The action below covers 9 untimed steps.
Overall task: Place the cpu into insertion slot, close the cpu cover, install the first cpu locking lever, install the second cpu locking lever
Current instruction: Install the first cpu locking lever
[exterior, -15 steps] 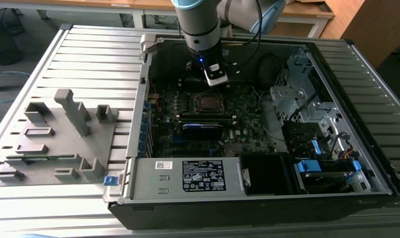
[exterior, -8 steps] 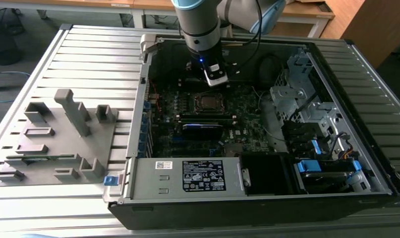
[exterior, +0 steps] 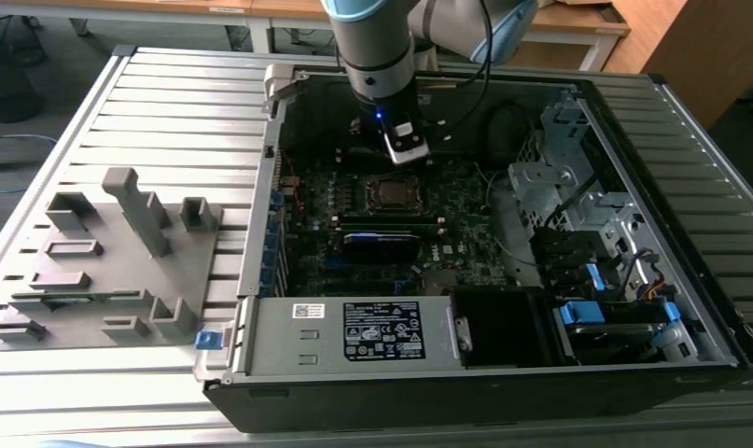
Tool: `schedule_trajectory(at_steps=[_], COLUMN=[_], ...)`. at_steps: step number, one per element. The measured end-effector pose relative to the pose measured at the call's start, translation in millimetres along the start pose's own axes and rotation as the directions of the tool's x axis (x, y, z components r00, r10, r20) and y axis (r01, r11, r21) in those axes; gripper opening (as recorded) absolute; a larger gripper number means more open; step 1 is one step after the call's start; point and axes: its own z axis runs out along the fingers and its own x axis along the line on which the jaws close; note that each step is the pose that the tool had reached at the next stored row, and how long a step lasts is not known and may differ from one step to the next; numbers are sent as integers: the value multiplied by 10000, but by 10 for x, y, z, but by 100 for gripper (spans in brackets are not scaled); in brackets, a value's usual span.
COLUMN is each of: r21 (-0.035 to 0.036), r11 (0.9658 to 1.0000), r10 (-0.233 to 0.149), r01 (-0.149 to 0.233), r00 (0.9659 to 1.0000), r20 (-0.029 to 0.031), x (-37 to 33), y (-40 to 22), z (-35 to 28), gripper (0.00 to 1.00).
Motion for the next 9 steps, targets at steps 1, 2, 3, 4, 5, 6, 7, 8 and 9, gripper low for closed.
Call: schedule_trajectory(at_steps=[1,2,3,4,5,6,7,8,9], r21=[7,17,26,37,48,62,75,85,94], r11=[10000,10000,10000,10000,10000,10000,9999,9999,9999], r10=[-8,-19,-29,-40,-51,-64,-80,-94,-109], r01=[8,19,29,40,51,64,80,94,109], r00=[10000,10000,10000,10000,10000,10000,10000,10000,9999], r20=[1,2,3,4,5,7,8,9,9], x=[1,1,2,3,3,3,3,3,3], y=[-1,-2,-3,-4,-5,-5,-6,-7,-8], z=[4,8,12,16,20,23,27,31,34], gripper=[11,11,11,11,11,11,11,11,11])
